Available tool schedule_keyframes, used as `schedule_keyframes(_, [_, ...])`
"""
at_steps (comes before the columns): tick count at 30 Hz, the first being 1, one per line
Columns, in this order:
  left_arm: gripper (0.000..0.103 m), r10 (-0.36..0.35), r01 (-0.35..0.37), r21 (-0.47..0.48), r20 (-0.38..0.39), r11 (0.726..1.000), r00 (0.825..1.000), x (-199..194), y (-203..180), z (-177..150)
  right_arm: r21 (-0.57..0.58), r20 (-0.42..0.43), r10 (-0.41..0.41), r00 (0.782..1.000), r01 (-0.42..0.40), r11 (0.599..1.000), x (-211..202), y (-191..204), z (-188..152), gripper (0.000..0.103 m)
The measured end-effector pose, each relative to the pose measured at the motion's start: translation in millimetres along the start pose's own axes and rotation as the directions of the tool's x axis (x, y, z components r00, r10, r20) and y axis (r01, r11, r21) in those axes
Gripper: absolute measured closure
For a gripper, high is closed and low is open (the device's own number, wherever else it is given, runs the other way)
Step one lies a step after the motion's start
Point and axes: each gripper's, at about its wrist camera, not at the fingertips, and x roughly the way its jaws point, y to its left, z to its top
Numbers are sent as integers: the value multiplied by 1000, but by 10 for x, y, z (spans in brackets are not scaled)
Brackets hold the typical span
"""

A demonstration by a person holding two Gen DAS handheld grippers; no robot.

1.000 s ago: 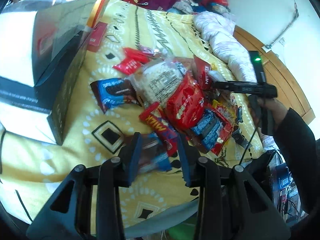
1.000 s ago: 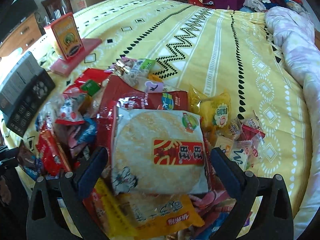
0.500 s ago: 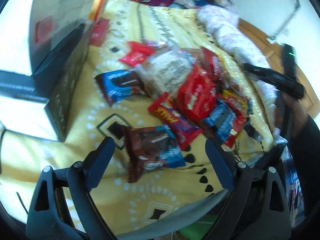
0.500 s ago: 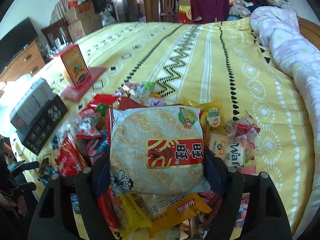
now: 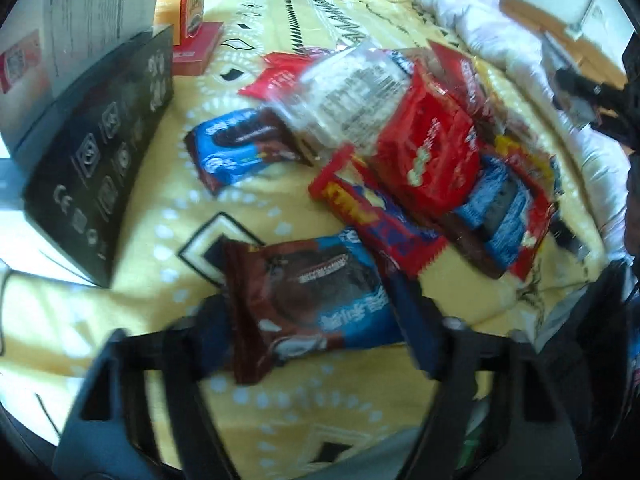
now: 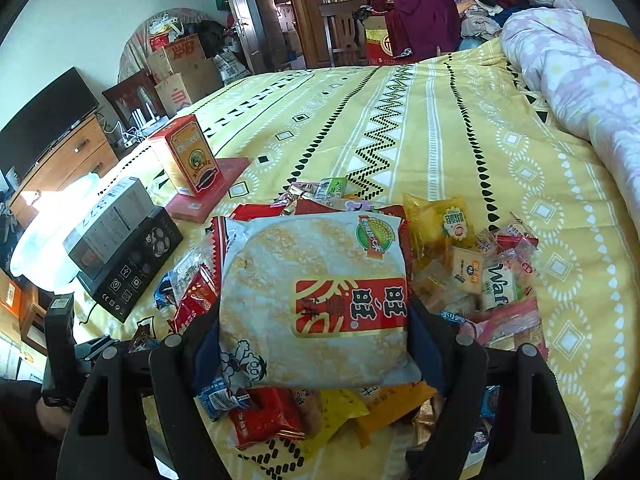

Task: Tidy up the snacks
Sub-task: 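Carry both packets over the glass bowl and open the left tool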

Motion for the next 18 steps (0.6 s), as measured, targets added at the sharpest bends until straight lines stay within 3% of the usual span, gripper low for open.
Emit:
schedule_keyframes(3, [47,-12,12,-2,-1,1000,1000,-68,61,-15,-3,9,-6,1000,6,1000,-36,-4,-14,21])
schedule_keyframes(11, [50,-65,65,12,90,998,994,-480,-14,92,-8,57,-17,998,17,1000,-183,62,77,21])
schedule_keyframes(15, [50,-82,74,44,225,996,971,-991,-62,341,-31,100,-8,995,11,999,-314,223,241,21])
schedule_keyframes(18, [50,-62,62,8,314,998,947,-1365,133,556,-60,138,19,990,-11,998,-409,449,450,21])
